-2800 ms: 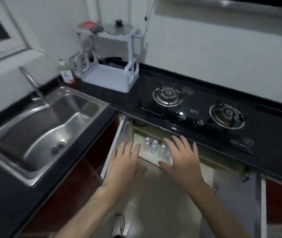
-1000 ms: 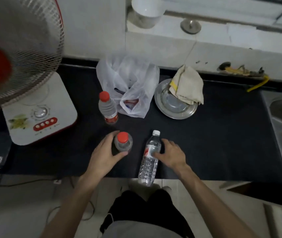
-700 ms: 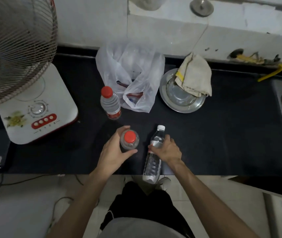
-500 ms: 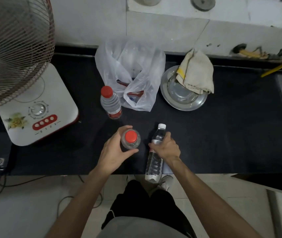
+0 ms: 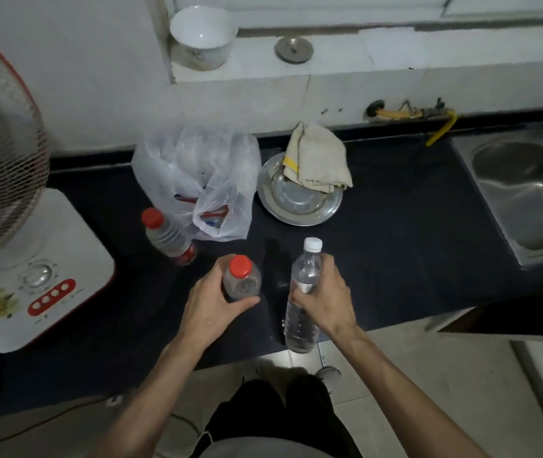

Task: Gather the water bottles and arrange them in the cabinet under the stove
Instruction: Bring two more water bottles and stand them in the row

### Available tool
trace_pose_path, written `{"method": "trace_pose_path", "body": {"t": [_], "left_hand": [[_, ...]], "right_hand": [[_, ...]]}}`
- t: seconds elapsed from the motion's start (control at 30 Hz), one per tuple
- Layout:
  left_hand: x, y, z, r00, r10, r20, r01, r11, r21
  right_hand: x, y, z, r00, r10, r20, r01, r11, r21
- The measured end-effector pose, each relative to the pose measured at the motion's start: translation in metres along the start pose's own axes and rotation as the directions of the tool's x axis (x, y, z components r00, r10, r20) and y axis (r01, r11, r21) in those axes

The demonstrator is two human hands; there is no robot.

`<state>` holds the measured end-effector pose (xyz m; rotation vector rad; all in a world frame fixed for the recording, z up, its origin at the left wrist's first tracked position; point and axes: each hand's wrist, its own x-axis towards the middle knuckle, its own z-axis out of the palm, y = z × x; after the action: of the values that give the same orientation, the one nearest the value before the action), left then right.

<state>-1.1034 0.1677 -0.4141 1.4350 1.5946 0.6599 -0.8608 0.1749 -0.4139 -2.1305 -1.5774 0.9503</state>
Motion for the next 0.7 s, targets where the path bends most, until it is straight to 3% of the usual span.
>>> {"method": "trace_pose_path", "body": {"t": [0.13, 0.33, 0.57, 0.7], "left_hand": [[0.013, 0.066, 0.025, 0.989, 0.132, 0.06, -0.135, 0.99, 0.042], [0.012, 0.17, 0.089, 0.919, 0.351, 0.182, -0.364, 0.93, 0.046], [-0.019, 0.261, 0.186, 0.767, 0.5, 0.403, -0.549, 0.836, 0.008], [-0.035, 0.297, 0.244, 0.637, 0.562, 0.527, -0.625, 0.777, -0.073]], "right_hand": [[-0.025, 0.015, -0.067, 0.974, -0.055, -0.218, 0.07, 0.996, 0.06], [-0.076, 0.064, -0.16, 0.866, 0.0, -0.5, 0.065, 0.991, 0.113], [-0.151, 0.132, -0.231, 0.67, 0.091, -0.737, -0.002, 0.993, 0.12], [-0.192, 0.167, -0.252, 0.532, 0.161, -0.831, -0.079, 0.987, 0.141]]}}
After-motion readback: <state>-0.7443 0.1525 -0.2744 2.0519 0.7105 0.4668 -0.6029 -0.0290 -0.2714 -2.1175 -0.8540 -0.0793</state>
